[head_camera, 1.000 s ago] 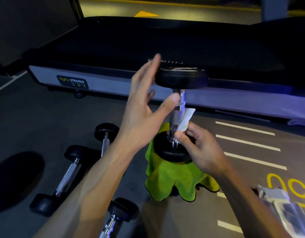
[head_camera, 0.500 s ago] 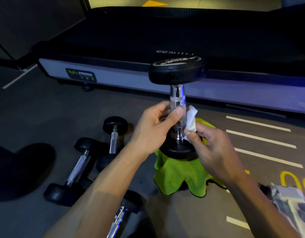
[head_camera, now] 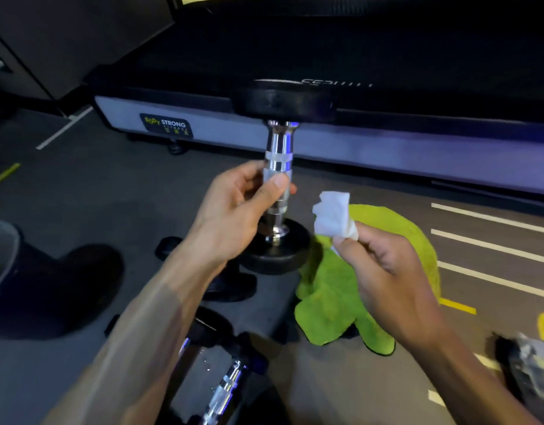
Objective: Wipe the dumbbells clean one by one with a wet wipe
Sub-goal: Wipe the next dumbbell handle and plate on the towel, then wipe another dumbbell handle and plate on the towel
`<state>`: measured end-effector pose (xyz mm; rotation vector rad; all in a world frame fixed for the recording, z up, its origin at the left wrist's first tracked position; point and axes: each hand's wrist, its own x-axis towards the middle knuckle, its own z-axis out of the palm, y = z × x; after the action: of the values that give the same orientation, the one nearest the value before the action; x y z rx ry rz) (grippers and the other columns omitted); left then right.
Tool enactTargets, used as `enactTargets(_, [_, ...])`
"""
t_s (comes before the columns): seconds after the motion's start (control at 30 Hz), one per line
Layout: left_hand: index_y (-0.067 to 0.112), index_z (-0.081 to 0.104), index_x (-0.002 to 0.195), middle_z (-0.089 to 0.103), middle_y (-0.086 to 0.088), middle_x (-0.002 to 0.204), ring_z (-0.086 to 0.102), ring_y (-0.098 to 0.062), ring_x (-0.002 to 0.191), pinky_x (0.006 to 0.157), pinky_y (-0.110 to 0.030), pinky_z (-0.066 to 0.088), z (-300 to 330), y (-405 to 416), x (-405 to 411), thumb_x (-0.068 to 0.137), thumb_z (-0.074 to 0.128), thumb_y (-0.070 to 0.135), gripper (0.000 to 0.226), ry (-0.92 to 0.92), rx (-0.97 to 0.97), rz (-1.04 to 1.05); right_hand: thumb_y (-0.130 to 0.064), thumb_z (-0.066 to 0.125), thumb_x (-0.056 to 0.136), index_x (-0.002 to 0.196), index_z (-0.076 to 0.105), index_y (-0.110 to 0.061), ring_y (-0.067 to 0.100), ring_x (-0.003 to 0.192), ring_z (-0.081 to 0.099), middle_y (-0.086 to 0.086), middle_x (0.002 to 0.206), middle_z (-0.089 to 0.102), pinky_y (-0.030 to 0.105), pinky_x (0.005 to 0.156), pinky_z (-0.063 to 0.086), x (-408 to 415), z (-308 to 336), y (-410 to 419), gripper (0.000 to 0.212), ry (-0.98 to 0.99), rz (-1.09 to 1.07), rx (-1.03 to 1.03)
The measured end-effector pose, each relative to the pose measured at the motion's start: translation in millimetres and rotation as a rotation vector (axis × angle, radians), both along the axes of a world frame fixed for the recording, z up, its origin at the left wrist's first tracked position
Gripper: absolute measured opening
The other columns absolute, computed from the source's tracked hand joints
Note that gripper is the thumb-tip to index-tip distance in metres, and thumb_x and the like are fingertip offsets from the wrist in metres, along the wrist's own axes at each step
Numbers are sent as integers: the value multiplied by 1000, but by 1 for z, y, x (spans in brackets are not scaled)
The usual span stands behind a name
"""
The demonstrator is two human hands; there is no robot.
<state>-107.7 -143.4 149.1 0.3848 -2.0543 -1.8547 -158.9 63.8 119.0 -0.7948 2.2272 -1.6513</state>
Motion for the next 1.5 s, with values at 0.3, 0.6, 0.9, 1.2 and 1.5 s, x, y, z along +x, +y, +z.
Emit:
enactTargets(0.3, [9,70,93,66,4,73,56,-3,60,58,-17,47,-91,-30,15,104,65,15,13,-364,-8,122,-23,56,100,76,57,-11,10,60,40,-2,70,46,31,57,29,9,-29,-26,27,73,108,155])
enactTargets(0.6, [16,71,89,73,-5,87,64,-19,80,73,-29,52,-192,-14,10,98,75,27,15,-755,-72,117,-16,67,98,131,63,-47,15,64,63,-10,79,71,27,58,45,0,-33,-27,45,37,108,100])
enactTargets(0.9, [23,79,106,77,-7,118,71,-31,115,84,-30,48,-220,0,-2,88,73,58,40,-1121,-366,52,-12,66,97,128,71,-32,7,50,48,-1,80,75,11,52,32,-23,-23,-27,37,154,98,154])
enactTargets(1.2, [21,79,114,77,-7,117,75,-29,110,96,-36,60,-207,-8,-11,80,68,64,56,-1237,-446,-4,-13,67,98,125,75,-28,-1,58,54,-8,78,72,9,53,34,-40,-23,-35,32,217,94,214])
enactTargets(1.5, [32,79,110,76,-11,119,66,-34,122,102,-41,54,-153,-128,-42,90,76,52,29,-997,-637,336,-19,71,97,118,75,-37,3,69,55,-10,78,68,15,59,36,-53,-28,-43,28,250,69,239])
